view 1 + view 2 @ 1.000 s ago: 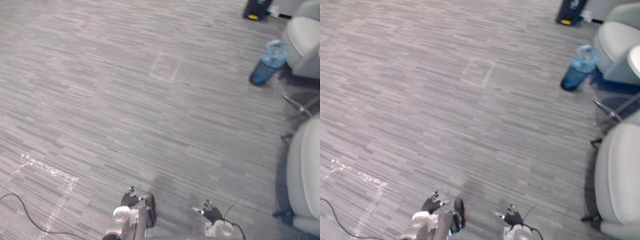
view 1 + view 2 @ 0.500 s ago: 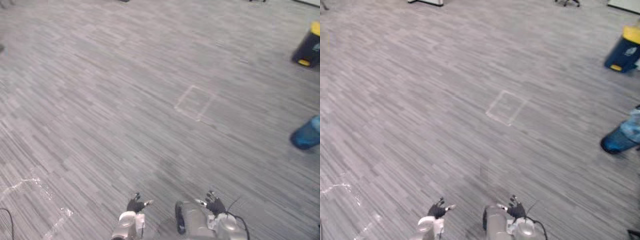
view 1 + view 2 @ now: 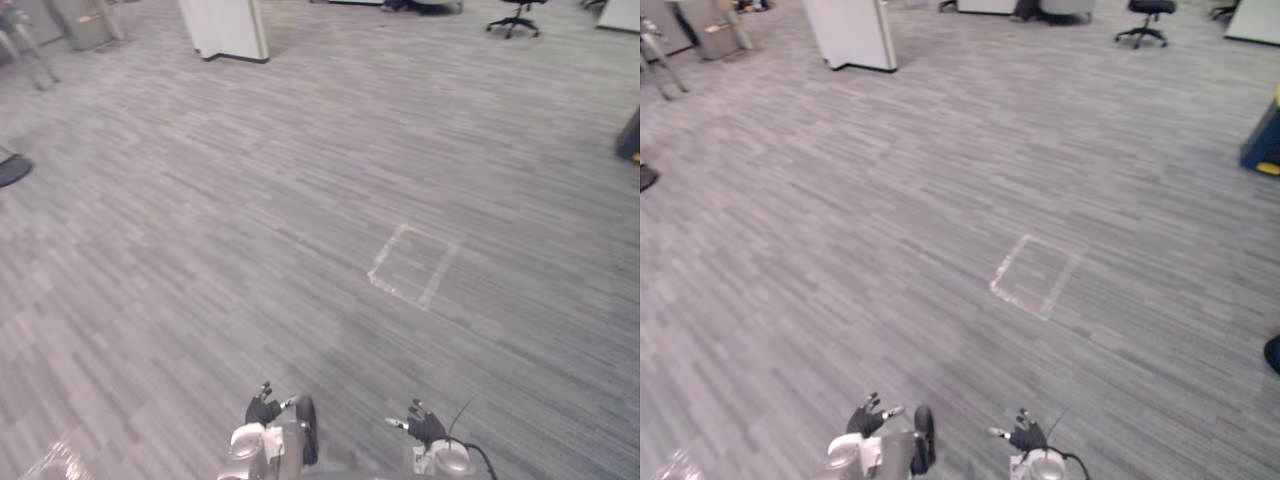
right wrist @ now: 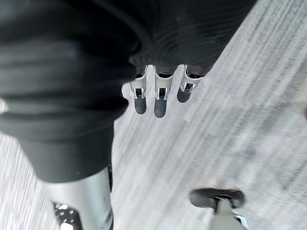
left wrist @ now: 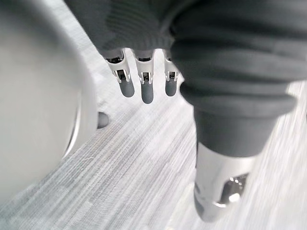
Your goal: Organize the slippers on the shoe rack
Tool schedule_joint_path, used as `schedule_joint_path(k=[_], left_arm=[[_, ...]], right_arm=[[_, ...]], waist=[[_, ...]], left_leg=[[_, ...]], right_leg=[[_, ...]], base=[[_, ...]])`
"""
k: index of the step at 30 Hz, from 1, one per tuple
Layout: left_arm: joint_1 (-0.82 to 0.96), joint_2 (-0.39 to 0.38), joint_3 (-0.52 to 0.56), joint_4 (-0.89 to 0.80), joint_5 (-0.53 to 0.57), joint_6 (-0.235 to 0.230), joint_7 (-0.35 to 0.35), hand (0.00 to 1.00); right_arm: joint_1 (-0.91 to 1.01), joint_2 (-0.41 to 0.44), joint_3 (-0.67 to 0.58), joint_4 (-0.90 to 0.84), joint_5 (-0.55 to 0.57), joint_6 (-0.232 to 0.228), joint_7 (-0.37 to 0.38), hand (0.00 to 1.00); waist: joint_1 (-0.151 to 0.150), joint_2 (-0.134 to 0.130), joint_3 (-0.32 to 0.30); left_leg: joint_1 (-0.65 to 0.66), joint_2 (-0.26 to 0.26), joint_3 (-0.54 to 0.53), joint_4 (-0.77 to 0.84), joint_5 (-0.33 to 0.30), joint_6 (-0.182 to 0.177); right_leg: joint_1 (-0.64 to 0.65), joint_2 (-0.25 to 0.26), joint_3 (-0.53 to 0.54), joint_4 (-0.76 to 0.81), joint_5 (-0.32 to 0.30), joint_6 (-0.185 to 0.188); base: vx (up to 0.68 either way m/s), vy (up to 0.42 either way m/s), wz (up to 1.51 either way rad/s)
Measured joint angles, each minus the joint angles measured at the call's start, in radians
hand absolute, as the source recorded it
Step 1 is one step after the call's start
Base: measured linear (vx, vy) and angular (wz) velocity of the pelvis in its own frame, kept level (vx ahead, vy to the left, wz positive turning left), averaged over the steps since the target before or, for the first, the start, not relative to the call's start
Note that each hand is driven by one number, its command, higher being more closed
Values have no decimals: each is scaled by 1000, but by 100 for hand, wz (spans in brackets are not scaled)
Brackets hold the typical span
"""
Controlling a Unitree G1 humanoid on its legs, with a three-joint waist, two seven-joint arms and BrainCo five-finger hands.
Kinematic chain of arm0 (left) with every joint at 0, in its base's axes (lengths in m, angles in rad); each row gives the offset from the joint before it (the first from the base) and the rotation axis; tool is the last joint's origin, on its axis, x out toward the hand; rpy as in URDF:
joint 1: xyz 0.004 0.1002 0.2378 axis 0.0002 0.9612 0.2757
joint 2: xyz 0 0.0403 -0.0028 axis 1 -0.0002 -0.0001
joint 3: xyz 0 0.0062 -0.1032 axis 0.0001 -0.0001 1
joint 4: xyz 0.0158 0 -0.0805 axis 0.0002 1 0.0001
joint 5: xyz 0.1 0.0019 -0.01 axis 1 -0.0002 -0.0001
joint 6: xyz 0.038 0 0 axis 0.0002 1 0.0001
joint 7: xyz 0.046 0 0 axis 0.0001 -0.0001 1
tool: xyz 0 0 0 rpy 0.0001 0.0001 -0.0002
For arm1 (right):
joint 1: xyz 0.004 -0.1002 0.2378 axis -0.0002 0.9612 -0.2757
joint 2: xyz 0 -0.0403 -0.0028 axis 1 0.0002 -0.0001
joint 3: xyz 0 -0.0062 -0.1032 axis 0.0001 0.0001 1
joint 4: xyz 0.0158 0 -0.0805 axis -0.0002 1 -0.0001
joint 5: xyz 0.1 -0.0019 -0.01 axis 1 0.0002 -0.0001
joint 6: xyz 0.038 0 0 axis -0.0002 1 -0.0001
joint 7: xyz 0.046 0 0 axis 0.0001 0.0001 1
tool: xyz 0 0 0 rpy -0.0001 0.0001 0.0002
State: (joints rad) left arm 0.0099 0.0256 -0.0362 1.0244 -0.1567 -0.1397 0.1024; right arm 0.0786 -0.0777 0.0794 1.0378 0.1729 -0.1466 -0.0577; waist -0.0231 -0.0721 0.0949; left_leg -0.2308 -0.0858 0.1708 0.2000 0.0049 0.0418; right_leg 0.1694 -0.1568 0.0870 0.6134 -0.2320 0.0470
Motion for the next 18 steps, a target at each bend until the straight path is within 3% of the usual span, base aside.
schedule_joint_path(k=[1,2,4,5,6,8,9,11,12,13,14,15,17,18], left_arm=[[-3,9,-6,4,0,0,0,0],[-17,26,-22,26,2,11,2,0],[-23,22,-21,30,11,22,2,0],[-18,16,-32,43,21,23,2,0],[-17,9,-25,52,27,33,1,0],[-22,6,-19,51,29,37,1,0],[-39,1,-18,51,35,37,0,0],[-50,-8,-19,50,41,37,-4,0],[-58,-16,-19,49,58,37,-16,0],[-58,-19,-19,50,61,37,-18,0],[-64,-37,-13,50,70,38,-22,0],[-60,-58,8,50,80,38,-28,0],[-55,-77,14,45,88,38,-31,0],[-48,-80,47,43,96,38,-40,0]], right_arm=[[-1,8,0,0,-3,0,1,0],[-12,12,2,1,-14,0,5,0],[-16,6,1,-3,-16,-1,8,0],[-17,-5,1,-35,-15,-5,9,0],[-16,-17,2,-61,-15,-7,10,0],[-15,-19,-1,-79,-14,-12,9,0],[-17,-13,-7,-84,-13,-21,9,0],[-19,-4,-25,-84,-13,-24,10,0],[-20,5,-39,-84,-10,-24,9,0],[-20,7,-39,-83,-10,-23,8,0],[-26,2,-42,-83,-11,-22,8,0],[-31,0,-54,-86,-10,-21,8,0],[-29,-4,-62,-88,-11,-19,7,0],[-20,-9,-48,-109,-10,-12,8,0]], waist=[[-7,-27,2],[-20,-33,17],[-21,-25,26],[-21,20,51],[-32,45,57],[-38,47,56],[-43,39,58],[-47,33,57],[-62,26,53],[-64,25,51],[-68,41,51],[-73,54,56],[-85,63,52],[-93,81,42]], left_leg=[[29,-22,-5,-5,-22,10],[91,-43,-22,-10,-55,17],[173,-37,-24,-33,-90,17],[273,-7,-21,-62,-122,12],[346,22,-19,-91,-151,14],[406,40,-20,-122,-173,14],[455,54,-24,-143,-208,6],[495,62,-30,-158,-236,-3],[536,63,-44,-162,-262,-16],[546,65,-47,-160,-263,-18],[568,88,-47,-144,-261,-21],[563,95,-47,-60,-229,-66],[525,111,-48,94,-205,-92],[410,142,-44,372,-144,-133]], right_leg=[[-55,-5,27,137,82,58],[-140,0,50,336,133,77],[-216,6,27,442,67,34],[-276,36,-17,449,-19,-2],[-346,79,-50,405,-71,-31],[-422,106,-88,310,-93,-42],[-487,117,-144,103,-74,-41],[-507,122,-182,-104,0,-51],[-515,124,-197,-223,165,-74],[-508,123,-197,-222,201,-92],[-499,130,-212,-183,175,-120],[-486,111,-239,-97,102,-140],[-452,107,-251,-67,60,-150],[-382,130,-253,-124,29,-152]], base=[[708,177,41],[470,94,26],[457,95,-15],[738,132,-40],[503,82,-27],[530,-5,2],[681,-61,14],[618,-101,24],[517,-102,35],[695,-147,32],[696,-174,30],[820,-221,28],[552,-182,26],[691,-204,-16]])
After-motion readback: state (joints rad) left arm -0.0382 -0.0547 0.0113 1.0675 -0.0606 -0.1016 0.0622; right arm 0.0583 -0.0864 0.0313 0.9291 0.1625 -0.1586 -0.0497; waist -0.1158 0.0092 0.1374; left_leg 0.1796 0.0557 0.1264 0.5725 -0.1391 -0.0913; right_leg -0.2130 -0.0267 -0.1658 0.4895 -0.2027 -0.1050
